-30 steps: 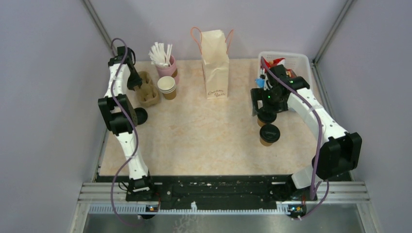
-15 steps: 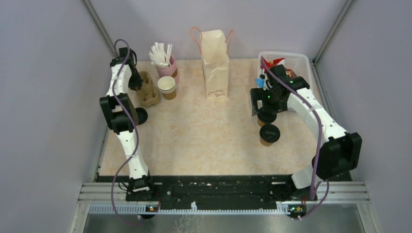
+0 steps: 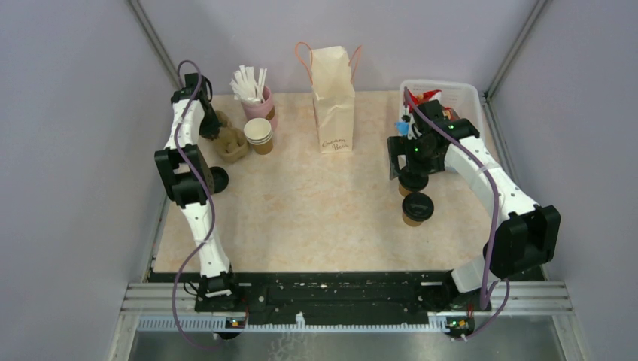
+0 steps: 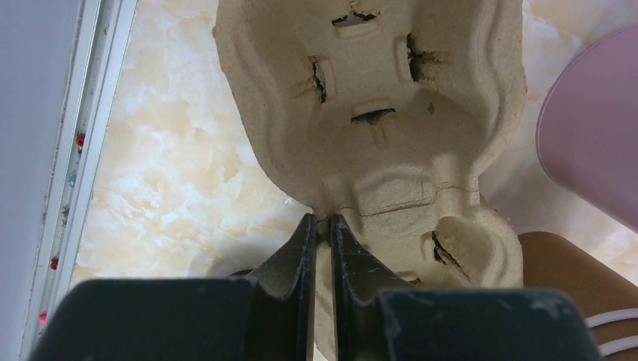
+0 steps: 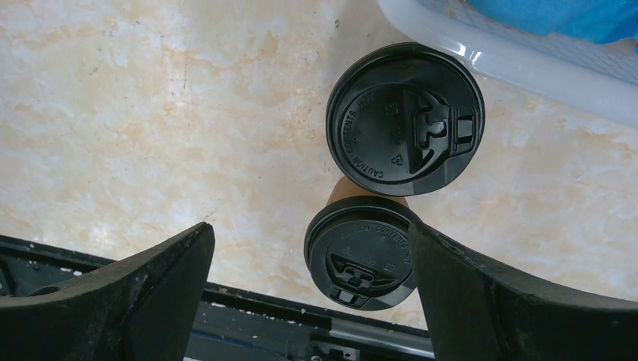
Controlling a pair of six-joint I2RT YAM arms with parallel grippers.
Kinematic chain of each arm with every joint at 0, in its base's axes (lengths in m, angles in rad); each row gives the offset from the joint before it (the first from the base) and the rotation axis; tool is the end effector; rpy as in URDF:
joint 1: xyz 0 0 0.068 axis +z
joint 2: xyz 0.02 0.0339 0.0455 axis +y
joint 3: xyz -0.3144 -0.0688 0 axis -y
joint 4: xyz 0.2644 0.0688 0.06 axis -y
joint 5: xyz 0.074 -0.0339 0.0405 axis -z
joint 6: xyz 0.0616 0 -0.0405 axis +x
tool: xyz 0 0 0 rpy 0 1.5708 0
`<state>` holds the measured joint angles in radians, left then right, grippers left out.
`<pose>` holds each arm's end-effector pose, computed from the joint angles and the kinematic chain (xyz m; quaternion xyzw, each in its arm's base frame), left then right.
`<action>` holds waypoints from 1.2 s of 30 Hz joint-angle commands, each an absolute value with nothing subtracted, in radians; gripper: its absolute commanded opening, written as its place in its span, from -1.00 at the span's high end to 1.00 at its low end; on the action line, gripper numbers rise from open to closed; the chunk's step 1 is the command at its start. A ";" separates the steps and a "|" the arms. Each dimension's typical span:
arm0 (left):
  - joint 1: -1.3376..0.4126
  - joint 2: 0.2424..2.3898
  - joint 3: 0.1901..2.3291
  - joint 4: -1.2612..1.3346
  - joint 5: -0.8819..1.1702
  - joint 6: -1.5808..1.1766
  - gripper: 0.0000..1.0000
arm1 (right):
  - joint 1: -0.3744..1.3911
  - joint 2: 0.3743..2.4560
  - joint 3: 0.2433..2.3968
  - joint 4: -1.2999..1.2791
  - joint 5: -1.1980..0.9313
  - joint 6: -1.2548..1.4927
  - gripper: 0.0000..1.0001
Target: Pack the takeout coffee
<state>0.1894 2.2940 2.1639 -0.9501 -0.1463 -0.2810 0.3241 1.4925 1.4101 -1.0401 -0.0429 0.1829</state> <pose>0.5499 0.1146 0.2554 -0.2427 0.9367 0.0597 0.2452 0.3050 0.1052 0.3428 -0.0735 0.9720 0.0760 0.2099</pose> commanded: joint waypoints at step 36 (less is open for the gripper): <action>0.203 2.176 2.183 -0.980 -0.062 -0.268 1.00 | 0.320 1.428 1.409 -1.016 -0.063 0.175 -0.98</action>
<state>0.1909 2.2559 2.1639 -0.9901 -0.1116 -0.2592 0.3241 1.4723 1.4078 -1.0378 -0.0547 0.1829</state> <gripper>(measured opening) 0.055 0.985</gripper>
